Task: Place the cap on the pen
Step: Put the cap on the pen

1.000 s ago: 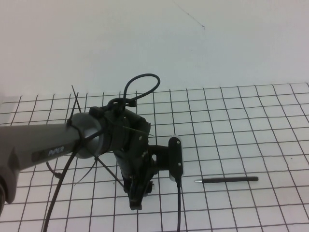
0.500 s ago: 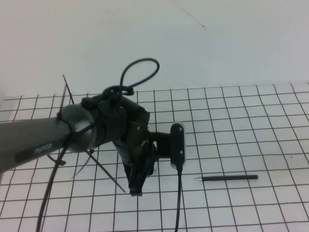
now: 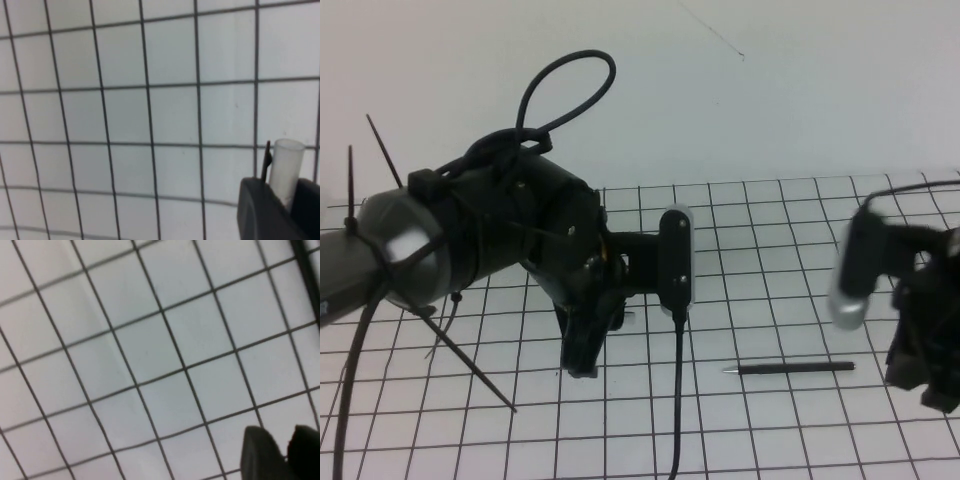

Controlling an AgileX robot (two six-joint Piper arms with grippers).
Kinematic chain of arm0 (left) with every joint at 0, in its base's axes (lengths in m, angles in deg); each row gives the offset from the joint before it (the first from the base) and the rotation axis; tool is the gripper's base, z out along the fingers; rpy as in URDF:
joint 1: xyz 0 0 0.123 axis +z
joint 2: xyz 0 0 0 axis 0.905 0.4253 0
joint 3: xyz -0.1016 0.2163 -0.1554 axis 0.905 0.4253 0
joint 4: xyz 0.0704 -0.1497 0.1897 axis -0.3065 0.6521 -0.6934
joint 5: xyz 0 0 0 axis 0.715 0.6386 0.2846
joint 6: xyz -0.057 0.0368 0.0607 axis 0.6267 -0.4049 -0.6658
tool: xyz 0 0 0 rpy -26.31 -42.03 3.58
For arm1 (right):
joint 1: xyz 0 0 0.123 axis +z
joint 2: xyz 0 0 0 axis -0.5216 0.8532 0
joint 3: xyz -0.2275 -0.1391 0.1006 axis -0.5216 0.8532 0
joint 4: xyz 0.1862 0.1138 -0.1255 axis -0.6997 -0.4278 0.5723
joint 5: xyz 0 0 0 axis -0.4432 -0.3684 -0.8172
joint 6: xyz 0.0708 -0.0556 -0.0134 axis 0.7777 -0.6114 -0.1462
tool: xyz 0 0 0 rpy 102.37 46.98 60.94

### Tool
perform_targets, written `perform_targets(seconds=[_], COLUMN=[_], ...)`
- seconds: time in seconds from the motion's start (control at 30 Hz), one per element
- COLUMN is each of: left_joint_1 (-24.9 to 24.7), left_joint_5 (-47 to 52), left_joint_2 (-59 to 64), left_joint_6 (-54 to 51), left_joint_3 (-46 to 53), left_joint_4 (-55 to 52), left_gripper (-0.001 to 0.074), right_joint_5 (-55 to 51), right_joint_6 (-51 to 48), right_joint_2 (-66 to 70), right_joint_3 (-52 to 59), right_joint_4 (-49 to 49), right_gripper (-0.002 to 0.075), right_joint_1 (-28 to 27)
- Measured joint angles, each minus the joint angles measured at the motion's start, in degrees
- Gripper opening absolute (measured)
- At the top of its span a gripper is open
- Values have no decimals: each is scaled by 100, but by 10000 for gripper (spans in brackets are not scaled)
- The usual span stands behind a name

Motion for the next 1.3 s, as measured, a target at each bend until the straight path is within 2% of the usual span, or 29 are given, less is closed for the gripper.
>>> perform_targets(seconds=[0.1,0.17,0.73,1.07,1.2,1.3], left_joint_1=[0,0,0,0,0,0], left_joint_5=[295,415,541,707,755,744], left_joint_2=[-31,-31,-258,-726,-906,-1086], left_joint_6=[431,705,567,350,302,302], left_joint_3=[0,0,0,0,0,0], left_joint_4=[-416,-618,-300,-300,-285,-259], left_gripper=[1,1,1,1,1,1], right_joint_5=[-8,193,1844,1916,1860,1770], right_joint_6=[139,140,-384,-430,-430,-452], right_joint_2=[580,886,1998,2417,2485,2485], right_joint_3=[-360,-544,-682,-682,-682,-682], right_joint_4=[478,598,823,866,866,900], right_gripper=[274,298,298,294,242,125], right_joint_1=[238,320,322,322,322,322])
